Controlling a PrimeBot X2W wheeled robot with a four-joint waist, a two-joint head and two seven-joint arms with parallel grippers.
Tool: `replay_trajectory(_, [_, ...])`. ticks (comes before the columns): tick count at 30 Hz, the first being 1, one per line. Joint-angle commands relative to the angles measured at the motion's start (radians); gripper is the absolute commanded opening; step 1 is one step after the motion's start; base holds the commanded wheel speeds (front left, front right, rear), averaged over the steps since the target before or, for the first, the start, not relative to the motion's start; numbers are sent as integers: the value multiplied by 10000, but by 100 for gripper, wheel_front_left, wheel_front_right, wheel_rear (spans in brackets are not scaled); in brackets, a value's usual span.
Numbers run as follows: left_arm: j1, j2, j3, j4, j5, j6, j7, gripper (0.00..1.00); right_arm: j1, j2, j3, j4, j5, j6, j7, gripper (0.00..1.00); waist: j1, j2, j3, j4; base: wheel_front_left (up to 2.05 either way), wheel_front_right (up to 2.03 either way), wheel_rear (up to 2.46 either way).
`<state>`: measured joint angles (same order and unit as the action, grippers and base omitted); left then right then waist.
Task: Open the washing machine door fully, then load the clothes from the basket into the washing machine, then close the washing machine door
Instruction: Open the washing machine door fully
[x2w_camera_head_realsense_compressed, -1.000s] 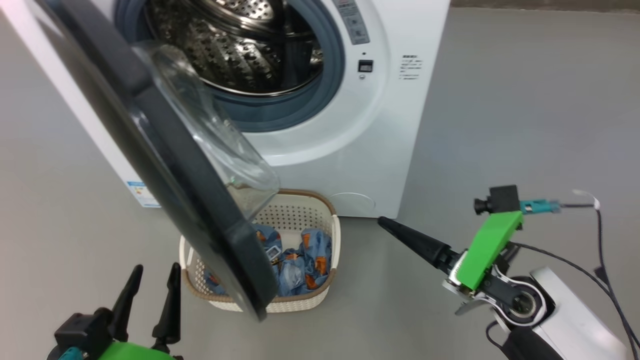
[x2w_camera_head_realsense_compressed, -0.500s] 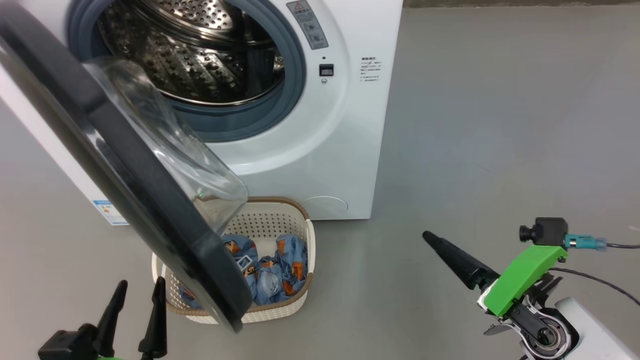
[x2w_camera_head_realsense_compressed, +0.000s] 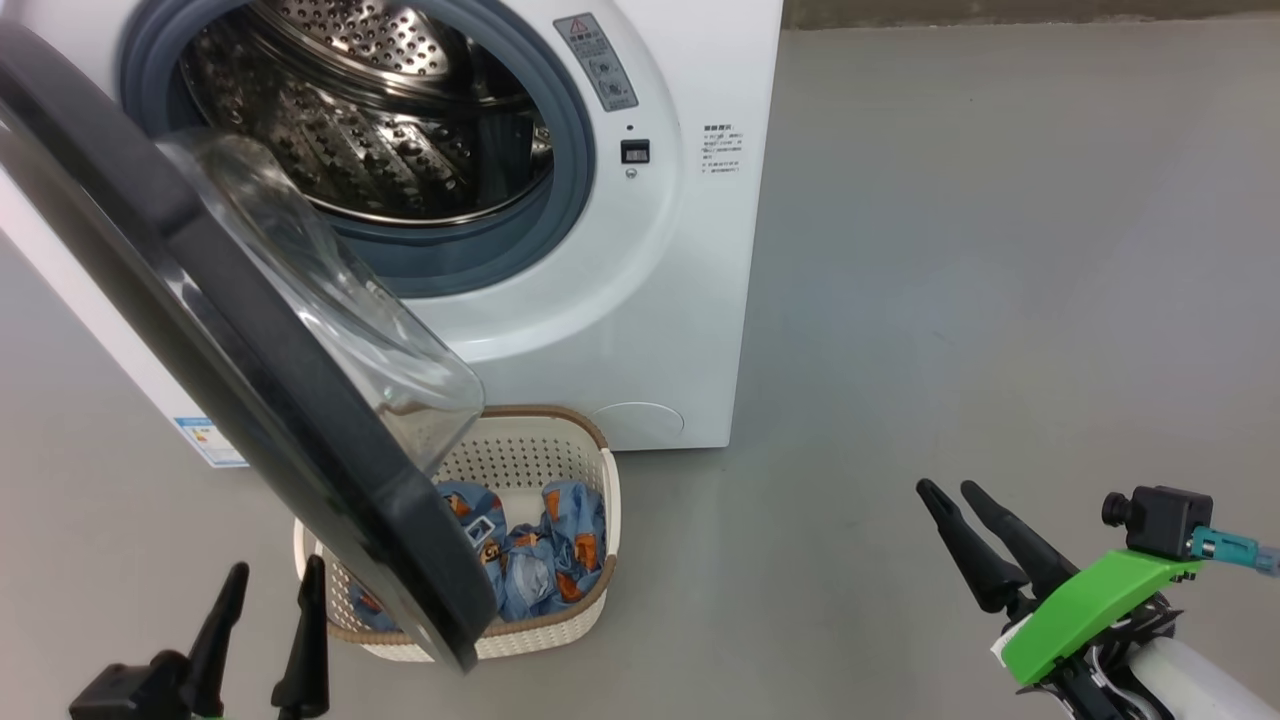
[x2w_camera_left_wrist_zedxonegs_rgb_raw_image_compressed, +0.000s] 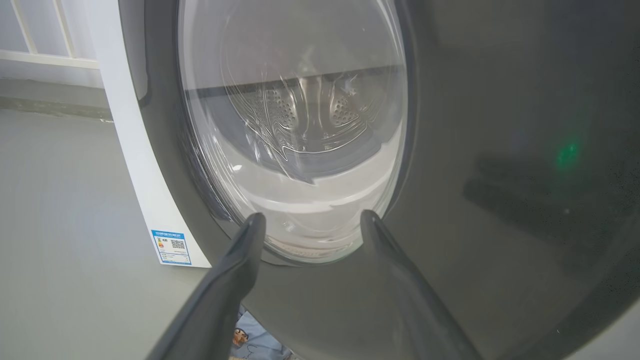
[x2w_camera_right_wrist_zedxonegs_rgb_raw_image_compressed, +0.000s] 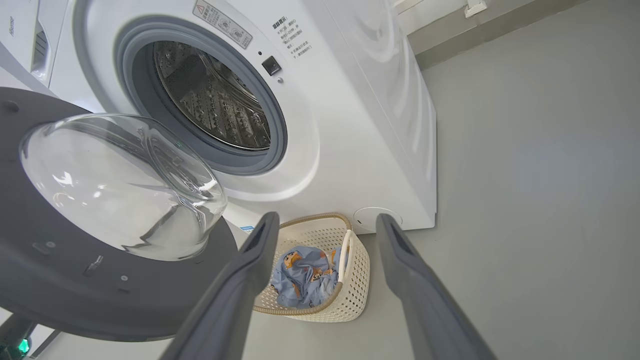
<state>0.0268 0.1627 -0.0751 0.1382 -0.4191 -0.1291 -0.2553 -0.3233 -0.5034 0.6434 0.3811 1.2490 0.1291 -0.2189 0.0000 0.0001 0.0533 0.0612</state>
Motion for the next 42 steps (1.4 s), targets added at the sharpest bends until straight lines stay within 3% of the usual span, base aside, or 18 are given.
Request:
replay_trajectory(1, [-38,128,396,-252,2,-16,-65,100,138,-264,196,-85,-268,16,-238,100,0,-1,-23,1,0,0,0])
replay_trajectory(5, [5,119,432,-271,8,-16,-65,100,128,-260,-104,234,-1002,16,-416,100,0,-1,-44,-10,0,0,0])
replay_trajectory(10, [20,110,458,-286,15,-16,-65,100,708,383,-2221,142,-3088,16,-425,100,0,-1,-74,-5,0,0,0])
replay_trajectory(16, [35,104,470,-282,26,-16,-65,100,1528,1082,-3794,-353,-4804,16,-427,100,0,-1,-115,6,0,0,0])
replay_trajectory(23, [34,102,453,-276,29,-16,-65,100,2107,1508,-4459,-638,-5587,16,-428,100,0,-1,-119,48,0,0,0])
replay_trajectory(42, [-139,24,519,-209,-27,-16,-65,100,2529,1807,-4619,-446,-6618,16,-428,100,0,-1,134,108,0,0,0])
